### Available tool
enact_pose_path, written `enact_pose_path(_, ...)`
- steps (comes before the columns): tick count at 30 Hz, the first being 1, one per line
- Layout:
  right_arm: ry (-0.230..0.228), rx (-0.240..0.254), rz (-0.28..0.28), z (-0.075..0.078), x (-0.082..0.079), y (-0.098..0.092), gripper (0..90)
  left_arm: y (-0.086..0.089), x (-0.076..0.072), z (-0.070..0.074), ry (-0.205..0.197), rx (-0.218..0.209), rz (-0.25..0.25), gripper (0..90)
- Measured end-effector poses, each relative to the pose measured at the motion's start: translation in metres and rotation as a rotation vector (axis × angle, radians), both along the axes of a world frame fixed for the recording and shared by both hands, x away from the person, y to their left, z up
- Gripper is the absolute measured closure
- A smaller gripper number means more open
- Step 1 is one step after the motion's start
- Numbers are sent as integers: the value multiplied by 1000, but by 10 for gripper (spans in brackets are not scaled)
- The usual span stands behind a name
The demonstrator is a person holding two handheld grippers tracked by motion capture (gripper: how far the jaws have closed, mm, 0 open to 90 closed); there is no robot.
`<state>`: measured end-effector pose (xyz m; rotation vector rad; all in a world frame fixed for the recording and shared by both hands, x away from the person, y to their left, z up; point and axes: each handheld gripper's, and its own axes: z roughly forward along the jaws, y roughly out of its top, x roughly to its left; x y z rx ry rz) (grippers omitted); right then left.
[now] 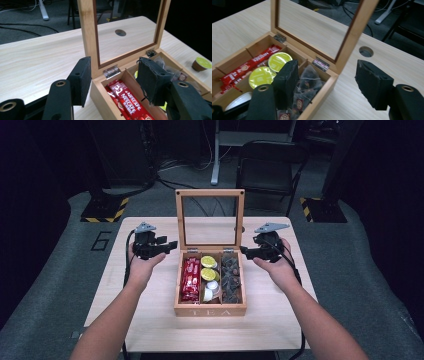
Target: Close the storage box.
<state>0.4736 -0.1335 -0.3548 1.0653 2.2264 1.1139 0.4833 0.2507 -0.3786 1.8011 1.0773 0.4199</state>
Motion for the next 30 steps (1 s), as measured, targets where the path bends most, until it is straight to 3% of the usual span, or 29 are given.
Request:
enact_pose_path(12,-9,12,49,13,7,24,411,0,0,5,1,8,-4,450)
enact_pose_path(30,19,26,11,12,32,36,415,-3,3,3,-2,13,-13,450)
